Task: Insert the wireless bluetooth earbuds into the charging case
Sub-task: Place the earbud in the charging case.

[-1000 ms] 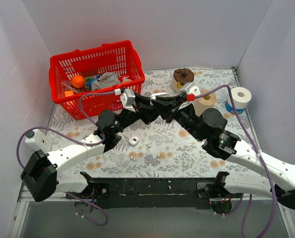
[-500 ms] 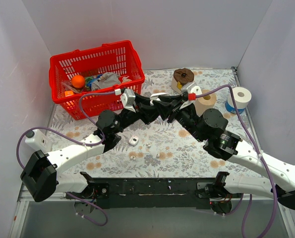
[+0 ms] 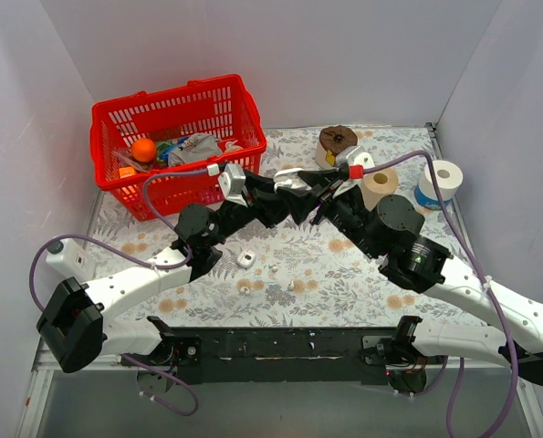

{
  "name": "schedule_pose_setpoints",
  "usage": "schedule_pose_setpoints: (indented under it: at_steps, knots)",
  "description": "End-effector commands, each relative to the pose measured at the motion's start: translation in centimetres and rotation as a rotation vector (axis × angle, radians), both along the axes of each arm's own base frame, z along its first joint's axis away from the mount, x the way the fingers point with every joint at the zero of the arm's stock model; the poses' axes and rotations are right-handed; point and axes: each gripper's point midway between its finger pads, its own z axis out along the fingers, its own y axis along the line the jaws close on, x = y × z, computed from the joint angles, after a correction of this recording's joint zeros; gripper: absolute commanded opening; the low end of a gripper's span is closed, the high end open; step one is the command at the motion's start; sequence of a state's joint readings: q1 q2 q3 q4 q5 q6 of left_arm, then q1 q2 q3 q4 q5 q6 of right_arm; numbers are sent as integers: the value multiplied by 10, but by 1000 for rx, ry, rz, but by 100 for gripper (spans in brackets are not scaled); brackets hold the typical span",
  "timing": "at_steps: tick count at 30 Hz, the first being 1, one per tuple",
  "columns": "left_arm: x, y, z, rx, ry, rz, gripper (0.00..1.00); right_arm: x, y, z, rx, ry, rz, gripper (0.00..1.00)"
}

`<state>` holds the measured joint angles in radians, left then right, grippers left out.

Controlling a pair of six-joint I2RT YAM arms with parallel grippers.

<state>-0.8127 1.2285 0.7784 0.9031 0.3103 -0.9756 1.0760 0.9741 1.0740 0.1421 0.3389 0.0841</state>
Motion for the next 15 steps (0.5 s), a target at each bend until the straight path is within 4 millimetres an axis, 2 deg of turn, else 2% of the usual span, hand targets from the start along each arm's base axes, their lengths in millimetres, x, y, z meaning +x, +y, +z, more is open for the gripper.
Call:
schedule_pose_setpoints:
  at_steps: [1, 5, 15]
  knots:
    - [-9, 10, 17, -46, -42, 1, 0, -2, -12, 40, 90, -15, -27, 67]
    - [-9, 10, 15, -46, -39, 0, 0, 1, -18, 52, 119, -5, -58, 69]
    - [-10, 12, 13, -45, -38, 5, 0, 4, -28, 58, 137, -4, -103, 69]
